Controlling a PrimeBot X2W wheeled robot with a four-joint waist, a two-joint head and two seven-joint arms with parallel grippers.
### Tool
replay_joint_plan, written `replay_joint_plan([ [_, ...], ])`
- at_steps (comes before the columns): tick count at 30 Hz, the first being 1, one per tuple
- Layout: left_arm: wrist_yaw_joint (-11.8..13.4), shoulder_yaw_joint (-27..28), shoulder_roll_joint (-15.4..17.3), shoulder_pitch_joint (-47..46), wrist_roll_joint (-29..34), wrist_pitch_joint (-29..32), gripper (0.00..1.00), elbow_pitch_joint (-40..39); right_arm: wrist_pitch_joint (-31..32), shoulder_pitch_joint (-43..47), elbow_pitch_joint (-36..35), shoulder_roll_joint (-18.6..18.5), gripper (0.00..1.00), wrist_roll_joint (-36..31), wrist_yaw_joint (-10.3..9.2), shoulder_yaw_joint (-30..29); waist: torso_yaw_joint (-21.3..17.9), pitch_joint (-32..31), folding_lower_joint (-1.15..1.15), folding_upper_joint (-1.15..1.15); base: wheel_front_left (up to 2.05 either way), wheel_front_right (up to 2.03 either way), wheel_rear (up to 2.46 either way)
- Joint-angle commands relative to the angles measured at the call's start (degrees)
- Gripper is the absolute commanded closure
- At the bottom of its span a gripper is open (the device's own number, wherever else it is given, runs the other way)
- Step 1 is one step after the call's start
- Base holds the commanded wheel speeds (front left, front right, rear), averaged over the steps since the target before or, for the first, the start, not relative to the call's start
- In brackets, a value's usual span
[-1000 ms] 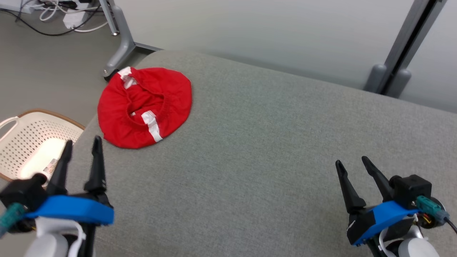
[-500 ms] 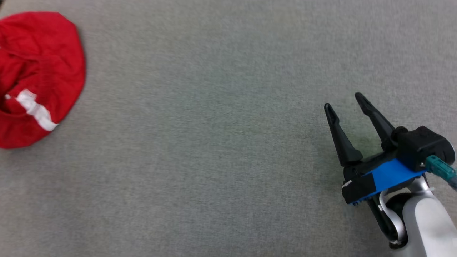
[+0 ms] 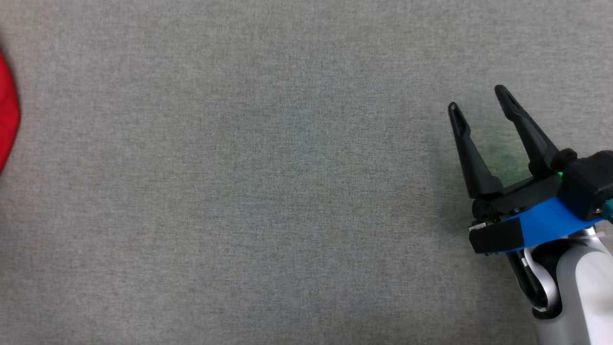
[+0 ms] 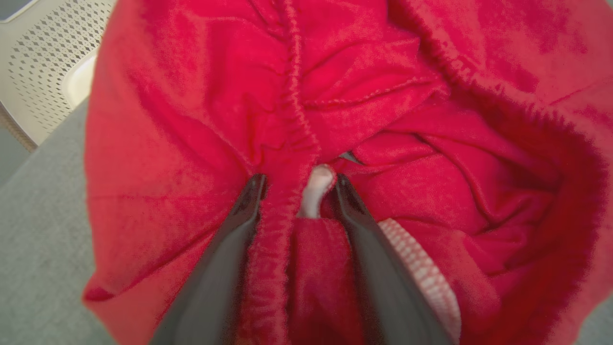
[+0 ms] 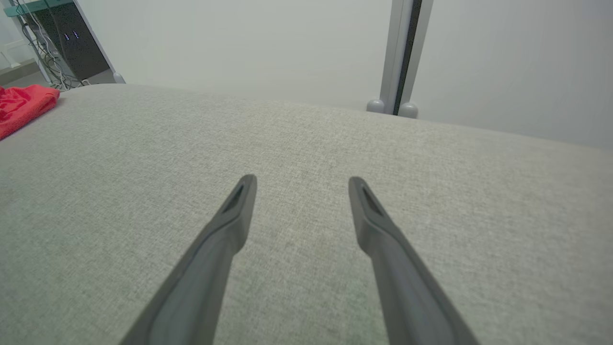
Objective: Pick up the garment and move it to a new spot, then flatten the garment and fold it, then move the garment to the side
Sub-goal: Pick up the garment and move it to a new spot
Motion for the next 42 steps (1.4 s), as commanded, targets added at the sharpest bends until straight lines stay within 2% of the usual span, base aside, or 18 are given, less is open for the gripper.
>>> replay_joint_plan([
  [1,-0.04,-1.57,-2.45,2.74,-0.20,1.58,1.00,-0.11,-0.59,0.47,0.43,0.30,0.00,-0.04,0.04,-0.44,-0.24,-0.90,0.00,0.00,0.00,0.00,0.00],
  [4,-1.06,-0.72,0.84,1.54,1.33,-1.54,1.00,-3.08,-1.97,1.54,2.30,1.25,0.00,0.18,0.04,-0.95,-0.31,-3.57,0.00,0.00,0.00,0.00,0.00],
  [9,-4.83,-2.45,3.41,-2.67,4.08,-4.72,1.00,-5.07,-4.25,3.72,7.32,2.66,0.00,0.87,0.04,-1.69,-0.13,-11.04,0.00,0.00,0.00,0.00,0.00],
  [11,-6.29,-4.11,5.40,-5.12,6.21,-5.35,1.00,-6.33,-4.68,4.70,9.14,3.21,0.00,1.27,0.04,-1.55,-0.28,-14.35,0.00,0.00,0.00,0.00,0.00],
  [17,-9.92,-9.30,5.71,-12.69,8.62,-2.75,1.00,-13.49,-5.75,7.14,13.73,4.48,0.00,2.49,0.04,-1.39,-1.71,-23.53,0.00,0.00,0.00,0.00,0.00],
  [20,-10.94,-12.43,3.40,-16.04,8.72,-0.27,1.00,-18.66,-5.71,7.88,14.84,4.86,0.00,2.86,0.04,-1.26,-2.77,-26.47,0.00,0.00,0.00,0.00,0.00],
  [24,-10.54,-15.94,-0.84,-18.26,7.26,3.06,1.00,-26.23,-5.37,8.85,15.43,5.32,0.00,3.34,0.04,-0.82,-4.68,-28.89,0.00,0.00,0.00,0.00,0.00],
  [25,-10.54,-15.94,-0.84,-18.26,7.26,3.06,1.00,-26.23,-5.37,8.85,15.43,5.32,0.00,3.34,0.04,-0.82,-4.68,-28.89,0.00,0.00,0.00,0.00,0.00],
  [26,-10.47,-17.92,-3.22,-18.52,7.32,3.39,1.00,-29.45,-5.24,8.84,15.44,5.50,0.00,3.62,0.04,-0.53,-5.95,-29.33,0.00,0.00,0.00,0.00,0.00],
  [30,-11.10,-22.95,-8.92,-16.44,6.32,3.67,1.00,-33.45,-4.78,9.12,14.93,5.69,0.00,3.56,0.04,-0.78,-8.47,-29.09,0.00,0.00,0.00,0.00,0.00],
  [33,-11.76,-26.55,-12.74,-14.25,5.91,2.79,1.00,-34.26,-4.59,8.61,14.40,5.81,0.00,3.39,0.04,-0.70,-10.46,-27.98,0.00,0.00,0.00,0.00,0.00],
  [38,-12.82,-29.79,-18.52,-7.96,4.69,-3.05,1.00,-31.42,-4.62,7.53,14.16,5.99,0.00,4.16,0.04,-0.53,-14.25,-25.50,0.00,0.00,0.00,0.00,0.00],
  [42,-13.94,-31.60,-19.96,-4.26,5.41,-6.58,1.00,-26.71,-4.75,6.77,14.30,6.12,0.00,3.94,0.04,-0.68,-16.28,-24.02,0.00,0.00,0.00,0.00,0.00],
])
